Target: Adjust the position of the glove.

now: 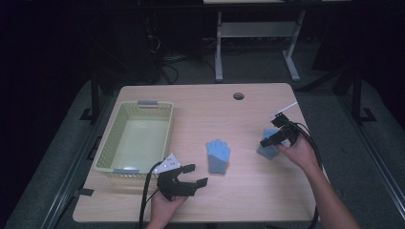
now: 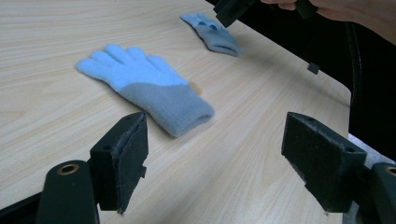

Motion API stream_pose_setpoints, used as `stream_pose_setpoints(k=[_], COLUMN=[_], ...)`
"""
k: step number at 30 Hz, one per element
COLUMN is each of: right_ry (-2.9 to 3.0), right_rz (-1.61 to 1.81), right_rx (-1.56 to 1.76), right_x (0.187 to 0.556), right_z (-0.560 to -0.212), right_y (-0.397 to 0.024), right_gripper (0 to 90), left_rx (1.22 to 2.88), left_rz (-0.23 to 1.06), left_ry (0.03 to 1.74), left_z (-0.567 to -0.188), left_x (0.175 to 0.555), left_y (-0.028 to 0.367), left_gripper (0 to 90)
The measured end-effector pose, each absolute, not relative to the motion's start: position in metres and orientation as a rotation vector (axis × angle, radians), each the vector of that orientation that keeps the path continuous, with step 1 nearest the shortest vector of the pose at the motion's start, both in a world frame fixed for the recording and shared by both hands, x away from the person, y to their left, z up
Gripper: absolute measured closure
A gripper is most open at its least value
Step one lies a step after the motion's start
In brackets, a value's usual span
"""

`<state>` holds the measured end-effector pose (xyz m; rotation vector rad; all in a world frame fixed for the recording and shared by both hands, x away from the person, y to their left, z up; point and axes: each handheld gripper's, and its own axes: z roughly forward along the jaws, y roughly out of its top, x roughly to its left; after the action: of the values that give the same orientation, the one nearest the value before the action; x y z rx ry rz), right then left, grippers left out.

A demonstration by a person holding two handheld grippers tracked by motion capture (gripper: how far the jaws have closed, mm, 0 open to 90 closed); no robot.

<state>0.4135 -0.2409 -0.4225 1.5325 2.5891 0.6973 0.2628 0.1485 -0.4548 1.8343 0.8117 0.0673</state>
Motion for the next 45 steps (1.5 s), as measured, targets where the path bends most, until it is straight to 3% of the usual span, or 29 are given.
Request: stream_pose_setpoints(k=[8, 15, 24, 29, 45], right_ry=[2.602, 2.605, 2.589, 2.620, 2.617], right_rz=[0.621, 0.534, 0.408, 0.363, 0.465], right_rx=[1.583, 1.626, 1.549, 1.521, 1.507], right_x=[0.419, 0.425, 0.424, 0.427, 0.419], right_z=[-0.430, -0.439, -0.441, -0.439, -0.414], right_y=[-0.244, -0.244, -0.231, -0.224, -0.228], right_gripper=[34.6, 51.2, 64.3, 78.4, 83.0], left_rx=[1.838, 1.839, 1.849, 1.845, 1.842], left_rz=[0.064, 0.060, 0.053, 0.055, 0.061], left_ry=[0.808, 0.809, 0.806, 0.803, 0.805], left_z=[-0.455, -0.455, -0.456, -0.457, -0.455], left_x=[0.263, 0.262, 0.261, 0.260, 0.260], left_y=[0.148, 0.147, 0.143, 0.142, 0.144], left_gripper=[22.6, 22.6, 22.6, 22.6, 22.6])
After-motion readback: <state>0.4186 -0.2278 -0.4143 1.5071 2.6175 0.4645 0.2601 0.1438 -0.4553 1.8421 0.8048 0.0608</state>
